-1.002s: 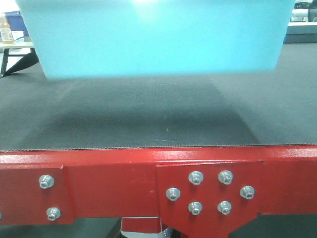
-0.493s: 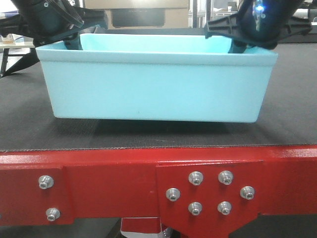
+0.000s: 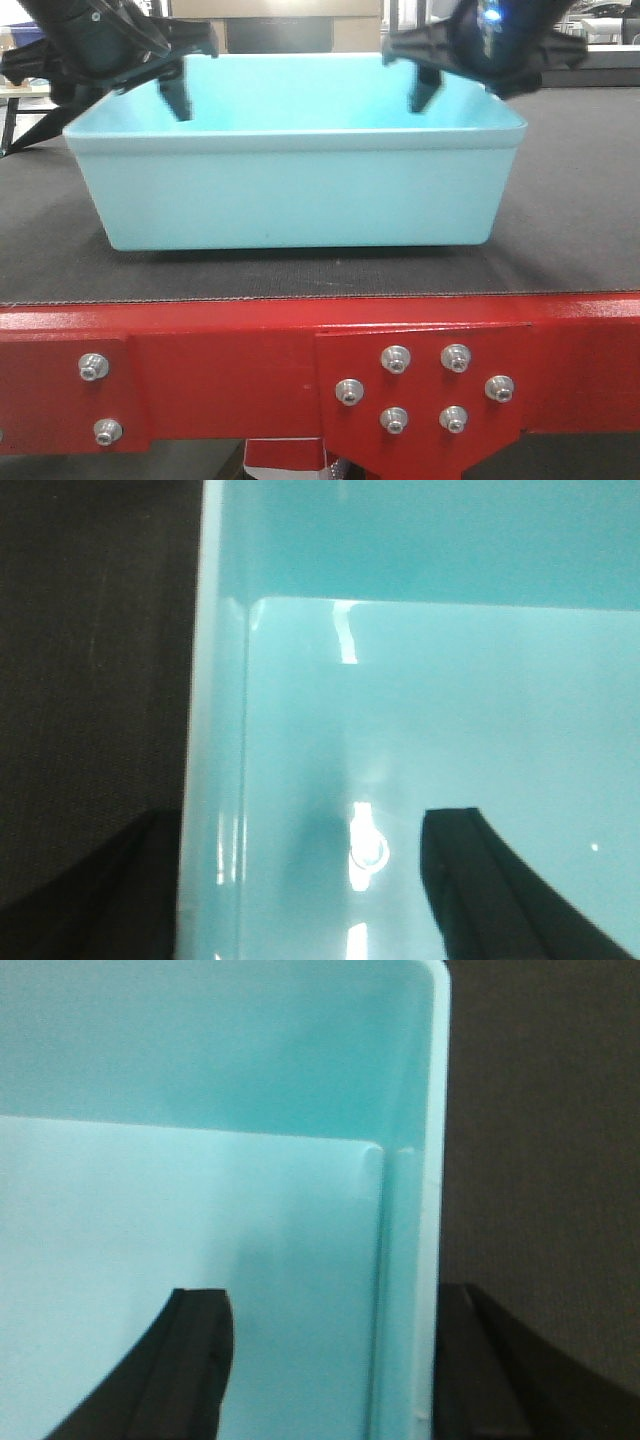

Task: Fetch blue bin and place on conveyor start

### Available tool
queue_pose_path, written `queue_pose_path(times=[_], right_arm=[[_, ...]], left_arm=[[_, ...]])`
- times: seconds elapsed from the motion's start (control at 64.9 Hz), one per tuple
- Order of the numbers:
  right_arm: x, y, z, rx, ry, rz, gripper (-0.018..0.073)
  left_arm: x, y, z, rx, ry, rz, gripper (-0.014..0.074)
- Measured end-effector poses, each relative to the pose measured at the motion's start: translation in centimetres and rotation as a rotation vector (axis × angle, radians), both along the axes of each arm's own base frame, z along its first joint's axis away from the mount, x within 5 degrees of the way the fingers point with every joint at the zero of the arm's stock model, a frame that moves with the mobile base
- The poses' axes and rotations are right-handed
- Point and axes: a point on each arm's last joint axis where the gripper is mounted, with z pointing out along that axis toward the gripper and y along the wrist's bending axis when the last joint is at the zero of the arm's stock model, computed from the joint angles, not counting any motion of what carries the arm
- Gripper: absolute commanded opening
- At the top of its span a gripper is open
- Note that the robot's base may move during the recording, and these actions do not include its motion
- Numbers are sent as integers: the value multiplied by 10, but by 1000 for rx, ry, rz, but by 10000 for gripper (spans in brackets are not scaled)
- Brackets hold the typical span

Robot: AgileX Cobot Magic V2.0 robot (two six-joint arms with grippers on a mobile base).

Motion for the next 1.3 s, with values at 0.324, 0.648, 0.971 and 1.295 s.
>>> queue_pose_path(times=[0.324, 0.648, 0.971, 1.295], right_arm=[[4, -1, 15, -3, -17, -24, 318], [-17, -9, 59, 19, -98, -45, -84], [-57, -22, 92, 9, -184, -19, -166], [-111, -24, 64, 71, -301, 154, -166]], left_arm=[[0, 3, 10, 2, -35, -3, 402], [-21, 16, 60, -40, -155, 10, -110], [-62, 28, 100, -140, -265, 6, -111], [-117, 36, 70, -253, -398, -126, -111]])
